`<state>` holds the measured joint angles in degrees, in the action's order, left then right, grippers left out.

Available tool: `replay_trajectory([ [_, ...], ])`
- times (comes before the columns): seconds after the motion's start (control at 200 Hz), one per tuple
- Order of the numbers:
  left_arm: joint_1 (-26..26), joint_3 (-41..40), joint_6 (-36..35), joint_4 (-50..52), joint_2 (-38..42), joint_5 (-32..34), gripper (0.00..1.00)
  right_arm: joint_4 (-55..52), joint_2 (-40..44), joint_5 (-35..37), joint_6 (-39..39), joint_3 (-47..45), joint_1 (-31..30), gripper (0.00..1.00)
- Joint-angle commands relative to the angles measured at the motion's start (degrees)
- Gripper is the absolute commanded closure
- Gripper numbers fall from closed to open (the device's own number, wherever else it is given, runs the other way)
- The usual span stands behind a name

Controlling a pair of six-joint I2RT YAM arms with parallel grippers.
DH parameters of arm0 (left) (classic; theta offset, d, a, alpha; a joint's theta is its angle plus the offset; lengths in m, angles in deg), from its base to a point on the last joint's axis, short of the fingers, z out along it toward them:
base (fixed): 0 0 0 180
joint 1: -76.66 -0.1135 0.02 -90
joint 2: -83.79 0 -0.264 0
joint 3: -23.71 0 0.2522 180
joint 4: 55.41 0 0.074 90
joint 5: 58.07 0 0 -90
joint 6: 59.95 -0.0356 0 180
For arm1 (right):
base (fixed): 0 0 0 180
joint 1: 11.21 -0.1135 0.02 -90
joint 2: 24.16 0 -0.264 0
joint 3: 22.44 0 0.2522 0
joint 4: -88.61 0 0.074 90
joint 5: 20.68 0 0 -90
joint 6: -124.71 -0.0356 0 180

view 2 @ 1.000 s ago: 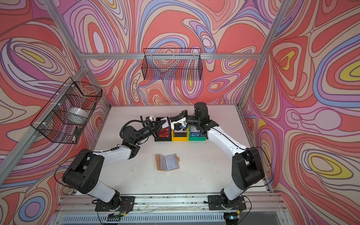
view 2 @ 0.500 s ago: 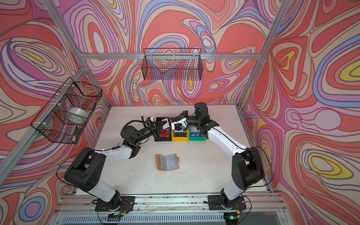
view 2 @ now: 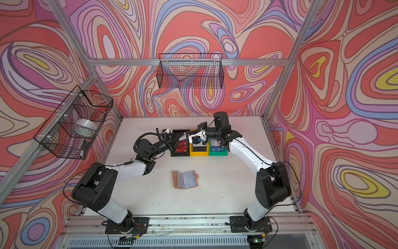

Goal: Take the credit cards out of the card holder
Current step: Pass the credit card.

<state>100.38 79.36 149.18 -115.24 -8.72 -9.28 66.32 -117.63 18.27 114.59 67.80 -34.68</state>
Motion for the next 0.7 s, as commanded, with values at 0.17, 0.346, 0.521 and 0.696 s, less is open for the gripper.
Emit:
replay_trajectory([
  [0.17,0.33,3.53,33.55,-4.55,-2.24,-1.06,0.27,-7.09,-1.54,-3.02,-0.99,2.08,-2.55,1.00],
  [0.346,0.10,3.36,33.32,-4.63,-2.24,-1.48,0.27,-7.46,-1.30,-2.78,-1.74,2.26,-2.62,1.00],
  [0.521,-0.64,-0.18,31.73,-4.60,-1.47,-1.80,0.36,-9.23,-0.16,-0.59,-1.61,3.15,-2.61,1.00],
  [0.696,-2.40,-2.15,29.76,-4.53,-0.50,-3.77,0.40,-15.50,-0.14,3.52,-1.99,7.52,-2.62,1.00],
])
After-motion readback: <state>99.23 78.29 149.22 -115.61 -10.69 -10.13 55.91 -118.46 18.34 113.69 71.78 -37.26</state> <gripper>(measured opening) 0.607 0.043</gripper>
